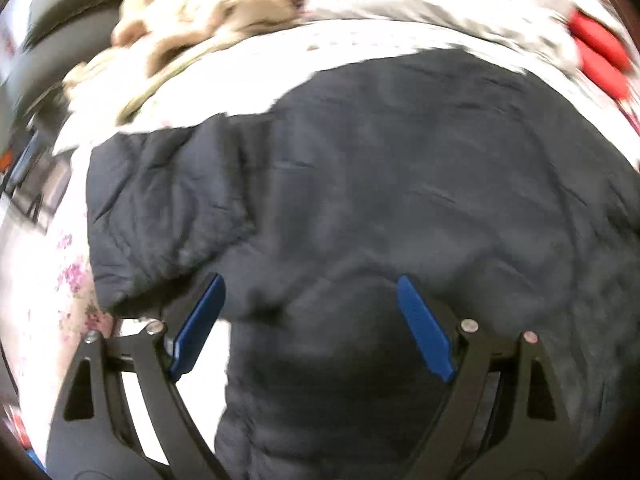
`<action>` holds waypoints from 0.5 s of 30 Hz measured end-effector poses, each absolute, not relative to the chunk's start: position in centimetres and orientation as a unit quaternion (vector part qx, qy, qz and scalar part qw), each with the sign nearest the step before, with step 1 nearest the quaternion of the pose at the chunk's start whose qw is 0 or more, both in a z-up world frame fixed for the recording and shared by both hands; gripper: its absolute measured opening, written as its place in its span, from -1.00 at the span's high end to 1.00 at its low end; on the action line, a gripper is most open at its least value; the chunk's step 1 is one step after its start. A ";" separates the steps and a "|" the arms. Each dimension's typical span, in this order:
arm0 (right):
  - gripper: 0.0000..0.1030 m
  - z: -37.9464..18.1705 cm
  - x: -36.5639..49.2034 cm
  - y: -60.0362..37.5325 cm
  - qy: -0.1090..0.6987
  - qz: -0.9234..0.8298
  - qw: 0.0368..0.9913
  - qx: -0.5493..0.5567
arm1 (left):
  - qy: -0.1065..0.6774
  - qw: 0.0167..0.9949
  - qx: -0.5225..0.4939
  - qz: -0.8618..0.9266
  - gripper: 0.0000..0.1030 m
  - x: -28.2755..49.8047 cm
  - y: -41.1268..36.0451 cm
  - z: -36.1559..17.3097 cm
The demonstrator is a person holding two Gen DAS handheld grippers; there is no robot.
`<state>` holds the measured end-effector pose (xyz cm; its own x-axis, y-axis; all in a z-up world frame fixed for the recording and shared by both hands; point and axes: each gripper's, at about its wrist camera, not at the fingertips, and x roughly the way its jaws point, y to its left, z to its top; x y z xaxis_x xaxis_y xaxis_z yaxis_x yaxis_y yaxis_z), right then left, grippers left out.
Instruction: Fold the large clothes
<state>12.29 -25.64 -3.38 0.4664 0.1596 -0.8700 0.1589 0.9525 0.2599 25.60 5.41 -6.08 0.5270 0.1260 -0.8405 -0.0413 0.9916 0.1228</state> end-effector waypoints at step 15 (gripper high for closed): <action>-0.62 -4.6 13.5 -24.8 0.531 -0.006 0.839 0.118 | 0.448 0.876 -0.129 0.125 0.90 28.3 14.5 -5.7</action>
<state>13.53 -24.83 -4.58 0.4359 0.1149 -0.8926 0.1365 0.9719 0.1918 28.27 14.52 -5.67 0.5666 0.1042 -0.8174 -0.3351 0.9354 -0.1131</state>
